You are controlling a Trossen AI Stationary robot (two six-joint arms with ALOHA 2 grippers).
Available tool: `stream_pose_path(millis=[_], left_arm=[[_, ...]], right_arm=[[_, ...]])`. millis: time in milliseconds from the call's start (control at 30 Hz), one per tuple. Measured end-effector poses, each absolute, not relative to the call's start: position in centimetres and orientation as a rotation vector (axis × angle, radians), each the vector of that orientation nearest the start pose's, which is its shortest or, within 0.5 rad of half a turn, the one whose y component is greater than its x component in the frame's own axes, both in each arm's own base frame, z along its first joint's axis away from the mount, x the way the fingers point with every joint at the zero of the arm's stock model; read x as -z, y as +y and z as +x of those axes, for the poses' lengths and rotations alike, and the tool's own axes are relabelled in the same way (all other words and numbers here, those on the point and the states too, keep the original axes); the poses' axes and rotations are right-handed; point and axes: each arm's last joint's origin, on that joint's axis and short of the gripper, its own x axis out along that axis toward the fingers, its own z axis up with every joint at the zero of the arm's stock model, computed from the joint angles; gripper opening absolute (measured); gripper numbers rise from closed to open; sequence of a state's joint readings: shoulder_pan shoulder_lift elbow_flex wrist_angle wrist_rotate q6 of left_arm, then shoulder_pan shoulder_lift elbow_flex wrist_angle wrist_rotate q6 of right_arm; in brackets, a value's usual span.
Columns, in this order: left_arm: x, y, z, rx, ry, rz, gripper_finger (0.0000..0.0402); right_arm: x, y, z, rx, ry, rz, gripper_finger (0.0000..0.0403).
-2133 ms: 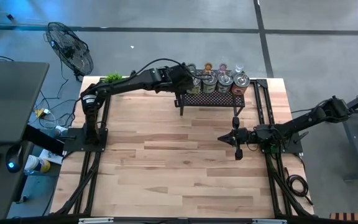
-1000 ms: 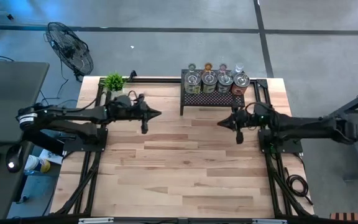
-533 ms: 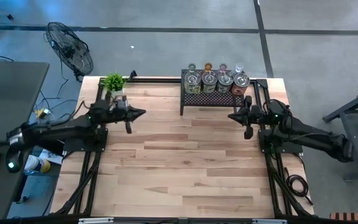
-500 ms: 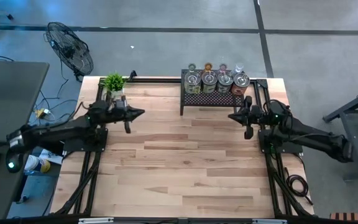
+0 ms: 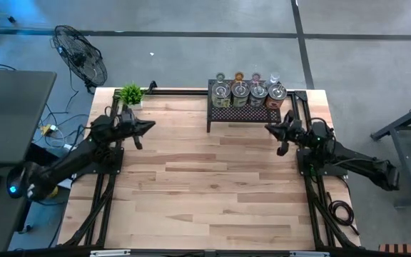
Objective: Pick & Place candle stick holders
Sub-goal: Return to Home Position
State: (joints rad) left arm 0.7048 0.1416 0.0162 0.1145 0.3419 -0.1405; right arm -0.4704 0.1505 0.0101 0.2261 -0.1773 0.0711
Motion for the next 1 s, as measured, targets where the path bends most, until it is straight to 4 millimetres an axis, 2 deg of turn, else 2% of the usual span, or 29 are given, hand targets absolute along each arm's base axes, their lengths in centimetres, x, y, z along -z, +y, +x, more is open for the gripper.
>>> stream_pose_path(millis=[200,400,600,1000], left_arm=[[-17.5,5.4,7.8,-0.326,-0.094,-0.133,0.0],[-17.4,5.3,7.9,-0.294,-0.091,-0.148,0.0],[-17.4,5.3,7.9,-0.274,-0.091,-0.182,0.0],[-17.4,5.3,7.9,-0.276,-0.092,-0.193,0.0]], right_arm=[[-17.3,-4.3,9.7,0.402,-0.063,0.061,0.0],[-17.1,-3.9,9.9,0.375,-0.034,0.042,0.0],[-16.6,-3.9,9.9,0.384,0.0,0.112,0.0],[-16.6,-3.9,9.9,0.383,0.011,0.074,0.0]])
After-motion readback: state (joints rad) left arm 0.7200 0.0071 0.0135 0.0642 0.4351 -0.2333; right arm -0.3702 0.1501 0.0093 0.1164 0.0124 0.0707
